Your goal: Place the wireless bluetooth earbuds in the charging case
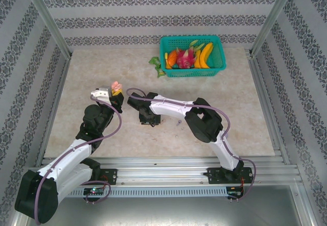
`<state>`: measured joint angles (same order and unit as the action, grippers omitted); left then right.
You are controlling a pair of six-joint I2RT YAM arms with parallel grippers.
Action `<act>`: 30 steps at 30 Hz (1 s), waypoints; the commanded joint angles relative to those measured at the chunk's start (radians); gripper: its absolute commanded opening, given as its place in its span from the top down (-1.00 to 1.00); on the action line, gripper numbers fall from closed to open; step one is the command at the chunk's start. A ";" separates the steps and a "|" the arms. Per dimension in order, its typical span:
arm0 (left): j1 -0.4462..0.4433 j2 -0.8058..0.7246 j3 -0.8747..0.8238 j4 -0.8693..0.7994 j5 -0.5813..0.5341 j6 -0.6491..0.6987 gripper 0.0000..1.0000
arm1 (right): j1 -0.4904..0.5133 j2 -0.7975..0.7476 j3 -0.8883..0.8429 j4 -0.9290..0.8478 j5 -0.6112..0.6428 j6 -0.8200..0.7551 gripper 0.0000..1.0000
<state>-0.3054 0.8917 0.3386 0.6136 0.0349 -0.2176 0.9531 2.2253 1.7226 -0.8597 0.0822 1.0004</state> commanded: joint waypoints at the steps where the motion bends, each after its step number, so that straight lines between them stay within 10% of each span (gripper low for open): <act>1: 0.012 -0.014 -0.003 0.045 0.017 -0.011 1.00 | -0.004 0.040 0.023 -0.001 0.027 0.018 0.29; 30: 0.012 -0.012 0.007 0.041 0.027 -0.016 1.00 | -0.002 0.030 0.041 0.026 -0.007 -0.103 0.53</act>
<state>-0.3054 0.8917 0.3386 0.6140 0.0494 -0.2180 0.9512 2.2349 1.7409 -0.8791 0.0856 0.9585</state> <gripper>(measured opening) 0.210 0.239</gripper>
